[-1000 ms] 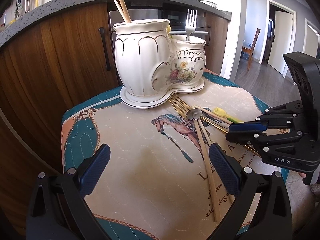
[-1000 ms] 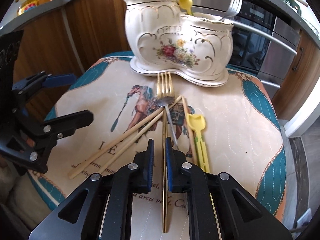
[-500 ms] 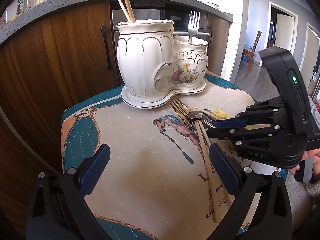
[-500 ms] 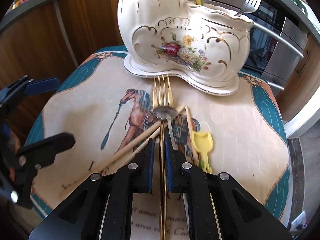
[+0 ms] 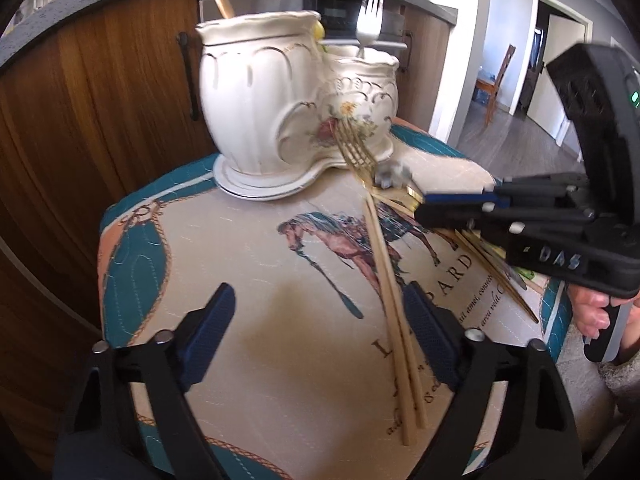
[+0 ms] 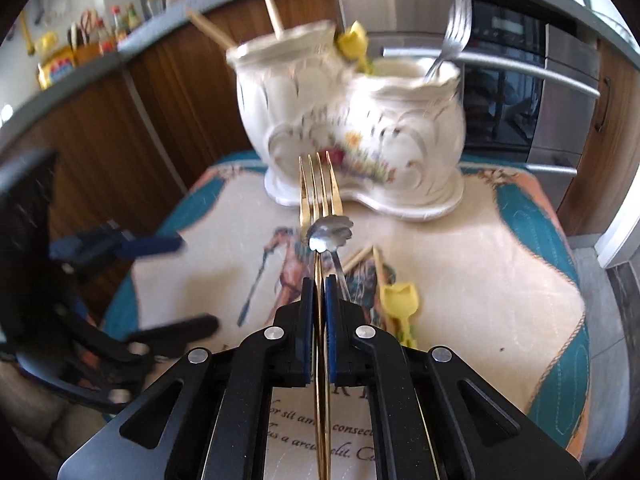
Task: Organize utensils
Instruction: 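Grasp a wooden chopstick with the left tool while the right tool grasps a gold fork, then lift the chopstick over the tall cup while the right tool lifts the fork over the small cup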
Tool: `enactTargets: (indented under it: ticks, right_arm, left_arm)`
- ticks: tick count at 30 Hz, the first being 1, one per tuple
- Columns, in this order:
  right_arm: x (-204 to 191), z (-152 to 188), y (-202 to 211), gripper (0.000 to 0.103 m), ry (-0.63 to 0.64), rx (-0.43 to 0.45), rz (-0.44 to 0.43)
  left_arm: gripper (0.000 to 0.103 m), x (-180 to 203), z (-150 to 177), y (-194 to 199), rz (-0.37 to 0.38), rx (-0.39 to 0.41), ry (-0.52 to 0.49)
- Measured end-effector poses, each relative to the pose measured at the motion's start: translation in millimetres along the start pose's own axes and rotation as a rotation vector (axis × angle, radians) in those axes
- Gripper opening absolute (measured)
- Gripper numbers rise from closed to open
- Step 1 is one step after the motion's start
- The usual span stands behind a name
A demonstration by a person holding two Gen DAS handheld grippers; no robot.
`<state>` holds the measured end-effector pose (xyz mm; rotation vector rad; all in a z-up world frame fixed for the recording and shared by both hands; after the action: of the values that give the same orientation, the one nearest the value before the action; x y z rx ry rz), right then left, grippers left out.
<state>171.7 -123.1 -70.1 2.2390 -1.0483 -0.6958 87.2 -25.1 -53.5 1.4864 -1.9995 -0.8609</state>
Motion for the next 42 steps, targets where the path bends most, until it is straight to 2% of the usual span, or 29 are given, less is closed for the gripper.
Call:
enactTargets:
  ticks: [5, 8, 12, 15, 20, 22, 24, 26, 29, 33, 42]
  right_arm:
    - [4, -6, 9, 0.007, -0.03, 0.041, -0.031]
    - [4, -9, 13, 0.007, -0.042, 0.063, -0.049]
    - [1, -9, 19, 0.007, -0.033, 0.086, -0.054]
    - [3, -8, 22, 0.007, -0.036, 0.095, -0.063]
    - [6, -9, 27, 0.007, -0.052, 0.11, -0.07]
    - [8, -9, 29, 0.007, -0.058, 0.113, -0.069]
    - [8, -10, 32, 0.006, -0.061, 0.118, -0.067]
    - [9, -11, 34, 0.007, -0.064, 0.123, -0.069]
    - [10, -12, 36, 0.007, -0.069, 0.127, -0.073]
    - [6, -13, 36, 0.006, -0.078, 0.132, -0.087]
    - [-7, -20, 37, 0.007, -0.07, 0.147, -0.106]
  left_arm:
    - [0.048, 19, 1, -14, 0.035, -0.089, -0.043]
    - [0.033, 26, 2, -22, 0.027, -0.135, -0.06]
    - [0.032, 24, 1, -20, 0.05, -0.149, -0.029]
    - [0.032, 23, -1, -23, 0.027, -0.164, -0.042]
    - [0.032, 31, -11, -28, 0.033, -0.188, -0.058]
    - [0.027, 31, -15, -34, 0.031, -0.206, -0.052]
    - [0.016, 31, -20, -38, 0.054, -0.222, -0.033]
    - [0.01, 33, -19, -37, 0.058, -0.236, -0.044]
    - [0.009, 36, -18, -35, 0.043, -0.238, -0.064]
    - [0.0, 28, -13, -29, 0.035, -0.215, -0.035]
    - [0.0, 16, 3, -4, 0.064, -0.192, 0.008]
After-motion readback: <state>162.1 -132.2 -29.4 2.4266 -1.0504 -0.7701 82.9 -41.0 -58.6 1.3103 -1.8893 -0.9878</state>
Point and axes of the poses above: each gripper's, at about its wrist camera, not at the fingertips, and y roughly against the way its jaws point, x to its right, z to its underside, the point moved 4 cm from there along -y, roughly the way its jaws point
